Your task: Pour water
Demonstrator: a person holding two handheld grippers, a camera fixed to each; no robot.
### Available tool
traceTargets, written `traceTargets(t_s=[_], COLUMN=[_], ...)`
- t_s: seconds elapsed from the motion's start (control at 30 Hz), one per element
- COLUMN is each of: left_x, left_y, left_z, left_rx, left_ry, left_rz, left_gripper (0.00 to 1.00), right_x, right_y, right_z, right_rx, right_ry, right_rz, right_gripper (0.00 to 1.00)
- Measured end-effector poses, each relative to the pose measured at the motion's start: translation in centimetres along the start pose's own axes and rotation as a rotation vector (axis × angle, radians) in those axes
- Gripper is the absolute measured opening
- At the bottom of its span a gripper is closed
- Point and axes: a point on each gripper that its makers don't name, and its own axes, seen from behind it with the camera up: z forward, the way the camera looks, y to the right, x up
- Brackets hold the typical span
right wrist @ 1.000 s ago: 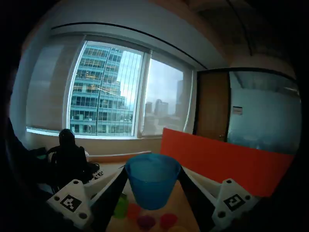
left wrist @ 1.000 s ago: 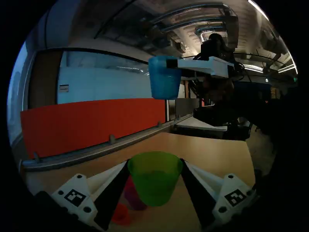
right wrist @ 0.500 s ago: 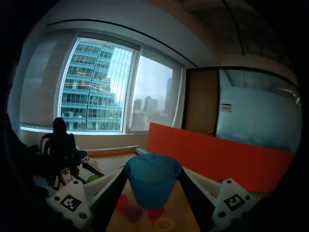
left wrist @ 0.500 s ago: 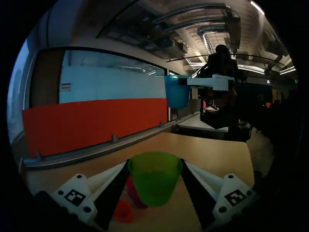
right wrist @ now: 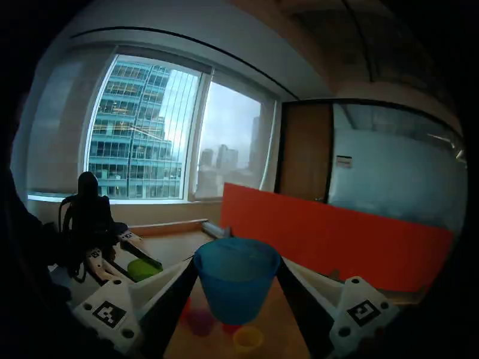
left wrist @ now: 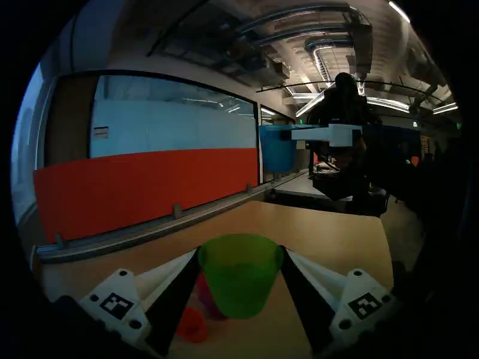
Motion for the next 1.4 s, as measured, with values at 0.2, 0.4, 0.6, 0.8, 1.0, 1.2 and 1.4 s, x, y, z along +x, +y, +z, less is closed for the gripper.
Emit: traceTargets(t_s=[0.2,0.4,0.6,0.8,1.0,1.2,1.4], left_x=[-0.5,-1.5,-2.6,-3.9,-5.4,-6.6,-8.2], left_y=[0.0,0.3,0.5,1.0,1.2,1.8,2.3], left_z=[-0.1,-0.1,-0.2,-0.2,-0.1,-0.1,0.1], left_rx=[-0.006,-0.016,-0.025,-0.037,-0.046,-0.061,-0.077], left_ry=[-0.017,-0.042,-0.071,-0.1,-0.135,-0.169,-0.215], left_rz=[0.002,0.005,0.007,-0.001,0.004,0.005,0.018], left_gripper=[0.89,0.89,0.89,0.89,0.9,0.89,0.89], right_x=[-1.2,-2.9,-5.1,-7.2,-9.5,-11.5,-13.3], right_y=[-0.1,-0.3,-0.6,-0.7,-0.8,-1.2,-1.3], right_z=[-0.1,-0.4,-0.7,-1.0,-1.1,-1.3,-1.6], right_rx=[0.007,0.015,0.028,0.04,0.045,0.065,0.074], right_ry=[-0.018,-0.042,-0.075,-0.109,-0.151,-0.191,-0.226], right_rz=[0.018,0.023,0.029,0.044,0.046,0.058,0.071], right_gripper=[0.94,0.93,0.94,0.94,0.94,0.94,0.94])
